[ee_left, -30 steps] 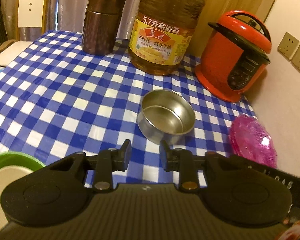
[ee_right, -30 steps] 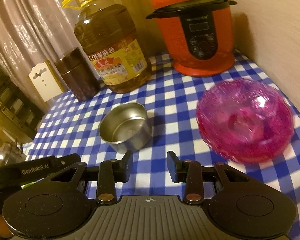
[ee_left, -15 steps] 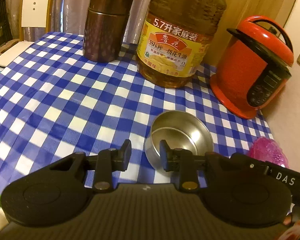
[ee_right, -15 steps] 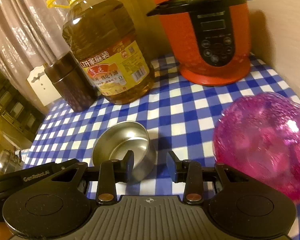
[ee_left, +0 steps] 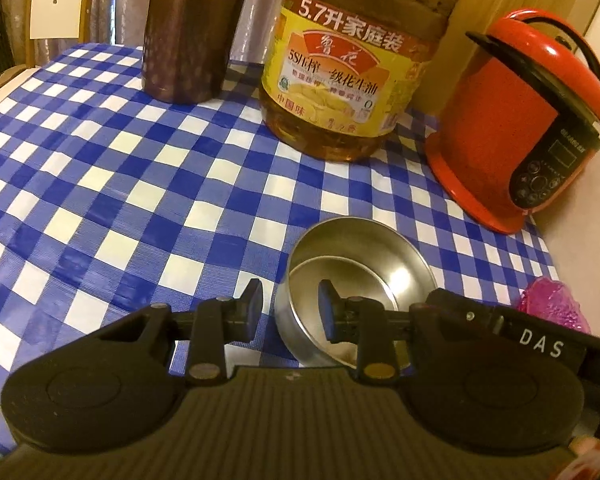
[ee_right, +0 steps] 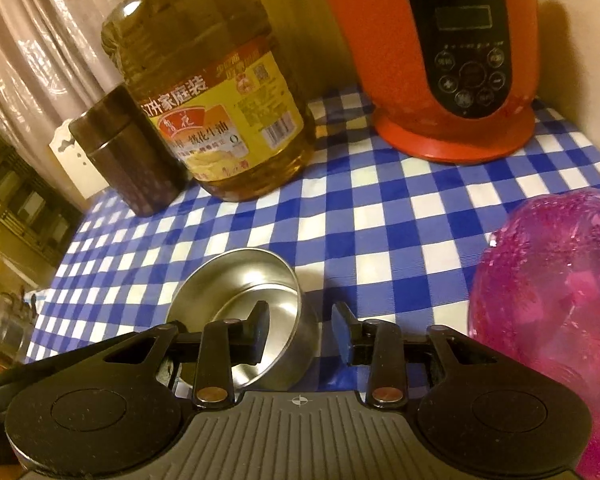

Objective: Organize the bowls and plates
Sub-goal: 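Grasp the rim of the steel cup with both tools, then lift the held steel cup with both tools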

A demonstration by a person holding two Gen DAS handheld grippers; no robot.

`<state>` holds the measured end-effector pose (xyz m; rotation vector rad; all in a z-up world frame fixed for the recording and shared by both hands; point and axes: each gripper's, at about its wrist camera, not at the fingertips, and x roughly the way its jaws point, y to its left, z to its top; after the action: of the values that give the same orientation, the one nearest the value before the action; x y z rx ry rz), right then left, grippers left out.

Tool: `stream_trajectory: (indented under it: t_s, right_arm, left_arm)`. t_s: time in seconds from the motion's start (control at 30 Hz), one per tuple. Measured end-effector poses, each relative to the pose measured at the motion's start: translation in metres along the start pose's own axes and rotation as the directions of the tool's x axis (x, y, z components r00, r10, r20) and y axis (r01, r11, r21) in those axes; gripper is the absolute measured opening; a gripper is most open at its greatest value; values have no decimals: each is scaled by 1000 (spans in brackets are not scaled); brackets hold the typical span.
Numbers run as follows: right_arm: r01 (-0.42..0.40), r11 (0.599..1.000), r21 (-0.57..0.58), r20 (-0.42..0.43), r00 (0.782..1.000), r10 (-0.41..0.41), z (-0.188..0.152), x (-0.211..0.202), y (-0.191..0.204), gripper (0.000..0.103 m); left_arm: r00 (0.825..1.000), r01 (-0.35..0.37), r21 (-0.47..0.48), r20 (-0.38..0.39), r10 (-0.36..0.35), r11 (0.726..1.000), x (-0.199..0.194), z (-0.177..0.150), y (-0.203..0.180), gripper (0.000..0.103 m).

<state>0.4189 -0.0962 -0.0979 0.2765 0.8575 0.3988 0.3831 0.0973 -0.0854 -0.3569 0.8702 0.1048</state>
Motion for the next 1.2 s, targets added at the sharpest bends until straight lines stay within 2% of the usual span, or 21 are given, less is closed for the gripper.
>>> stream_trajectory:
  t_s: [0.2,0.27,0.67,1.0,1.2]
  right_arm:
    - [-1,1000,-5,-41,999,1,-1,18,-2,27]
    - [-4,1000,-6,-48,999,4,-2,22,-1,25]
    - [0,1000,-21,-55,998,-1,-3,31,2,18]
    - [15,999,-34,-53,998,-17,-5,29,4,17]
    - [29,998,-50,-72,997,-32,-7,23,5,15]
  left_arm:
    - [1000,3,-18,-22,-3,1000,14,0,4,25]
    - [1000,7,-31,-29,-8,1000,17,0,6,21]
    - [999,34,-90,-33,-37,995,26,0,11,14]
    - [999,27,-63,-32,-29,998,23,-2,8,13]
    - [998,21,-28,-61,-23,999,18,-7,3,13]
